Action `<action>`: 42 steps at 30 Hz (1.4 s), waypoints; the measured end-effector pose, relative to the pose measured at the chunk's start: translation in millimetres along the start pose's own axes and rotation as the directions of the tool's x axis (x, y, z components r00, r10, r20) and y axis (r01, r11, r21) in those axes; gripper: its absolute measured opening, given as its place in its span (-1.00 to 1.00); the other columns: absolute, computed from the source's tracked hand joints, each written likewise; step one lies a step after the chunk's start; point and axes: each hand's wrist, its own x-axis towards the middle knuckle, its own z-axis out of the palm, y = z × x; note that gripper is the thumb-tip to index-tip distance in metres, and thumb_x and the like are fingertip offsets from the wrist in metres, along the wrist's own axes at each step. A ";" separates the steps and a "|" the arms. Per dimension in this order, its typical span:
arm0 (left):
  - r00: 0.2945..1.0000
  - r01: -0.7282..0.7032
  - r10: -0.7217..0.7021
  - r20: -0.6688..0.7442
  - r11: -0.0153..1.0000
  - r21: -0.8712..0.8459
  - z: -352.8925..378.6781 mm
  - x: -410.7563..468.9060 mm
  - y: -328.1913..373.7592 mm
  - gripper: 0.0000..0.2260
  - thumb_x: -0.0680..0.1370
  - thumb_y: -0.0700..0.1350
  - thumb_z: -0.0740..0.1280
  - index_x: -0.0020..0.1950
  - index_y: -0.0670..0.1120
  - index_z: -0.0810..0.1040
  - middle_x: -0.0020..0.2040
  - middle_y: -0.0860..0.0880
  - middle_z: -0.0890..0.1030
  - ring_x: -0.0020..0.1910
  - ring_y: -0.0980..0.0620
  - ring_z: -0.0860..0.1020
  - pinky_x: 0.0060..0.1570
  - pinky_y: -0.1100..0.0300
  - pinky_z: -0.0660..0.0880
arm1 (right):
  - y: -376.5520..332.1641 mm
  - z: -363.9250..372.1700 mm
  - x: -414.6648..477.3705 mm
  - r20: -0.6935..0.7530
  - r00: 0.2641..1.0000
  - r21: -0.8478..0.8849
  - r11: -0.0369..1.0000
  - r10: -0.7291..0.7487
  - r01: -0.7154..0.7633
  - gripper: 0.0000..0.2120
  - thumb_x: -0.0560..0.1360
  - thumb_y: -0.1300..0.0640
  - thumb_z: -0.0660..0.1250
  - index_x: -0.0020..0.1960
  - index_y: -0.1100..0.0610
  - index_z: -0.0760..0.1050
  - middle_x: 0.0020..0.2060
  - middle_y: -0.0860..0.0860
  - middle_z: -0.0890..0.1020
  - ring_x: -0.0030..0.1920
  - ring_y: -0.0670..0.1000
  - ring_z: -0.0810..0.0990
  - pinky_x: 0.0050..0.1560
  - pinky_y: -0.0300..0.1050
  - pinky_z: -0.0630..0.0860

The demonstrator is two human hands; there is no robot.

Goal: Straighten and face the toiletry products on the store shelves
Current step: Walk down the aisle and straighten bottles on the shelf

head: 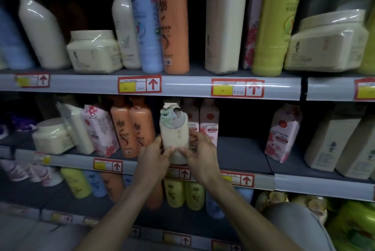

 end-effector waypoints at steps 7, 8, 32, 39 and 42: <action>0.998 0.043 -0.040 -0.046 0.997 0.067 -10.0 7.1 -9.5 -0.62 0.51 0.26 0.35 0.17 0.05 0.67 -0.03 0.00 0.70 0.04 0.02 0.62 0.03 0.04 0.60 | -7.4 14.3 0.9 0.015 1.000 0.036 0.999 0.008 -0.009 -0.51 0.55 0.11 0.47 0.45 0.12 0.48 0.21 -0.03 0.52 0.15 -0.07 0.61 0.19 -0.12 0.63; 0.996 0.070 -0.066 -0.053 0.995 0.070 -12.0 7.2 -6.3 -0.60 0.48 0.29 0.35 0.08 0.03 0.70 -0.08 -0.01 0.70 -0.03 0.03 0.64 -0.02 0.05 0.62 | -7.7 11.6 0.2 0.028 1.000 0.030 0.999 0.013 -0.014 -0.52 0.55 0.11 0.47 0.44 0.13 0.49 0.20 -0.03 0.54 0.13 -0.09 0.62 0.15 -0.17 0.64; 0.842 0.115 0.199 0.502 0.842 -0.527 169.6 -19.7 153.1 -0.39 0.46 -0.30 0.25 0.54 -0.18 0.34 0.38 -0.08 0.52 0.40 0.01 0.48 0.37 0.21 0.40 | 61.1 -184.4 -47.4 -0.359 0.832 -0.023 0.887 0.422 -0.460 -0.38 0.43 -0.03 0.45 0.39 0.22 0.40 0.22 0.16 0.59 0.22 0.17 0.59 0.18 0.07 0.54; 0.912 0.116 0.148 0.383 0.803 -0.585 196.0 -15.5 159.8 -0.41 0.35 -0.02 0.36 0.40 -0.07 0.54 0.18 0.06 0.67 0.21 0.10 0.62 0.23 0.23 0.52 | 67.0 -179.8 -35.0 -0.290 0.837 0.027 0.878 0.464 -0.478 -0.62 0.40 -0.07 0.31 0.15 0.06 0.57 -0.05 0.00 0.71 -0.01 0.07 0.67 0.09 0.16 0.63; 0.880 0.173 0.165 0.445 0.762 -0.624 197.5 -8.5 156.6 -0.43 0.36 -0.20 0.37 0.40 -0.18 0.52 0.16 0.06 0.63 0.04 0.35 0.60 0.15 0.35 0.51 | 67.3 -177.4 -31.3 -0.285 0.839 0.024 0.879 0.463 -0.477 -0.76 0.50 0.09 0.31 0.14 0.10 0.56 -0.03 0.07 0.70 -0.03 0.10 0.66 0.05 0.07 0.62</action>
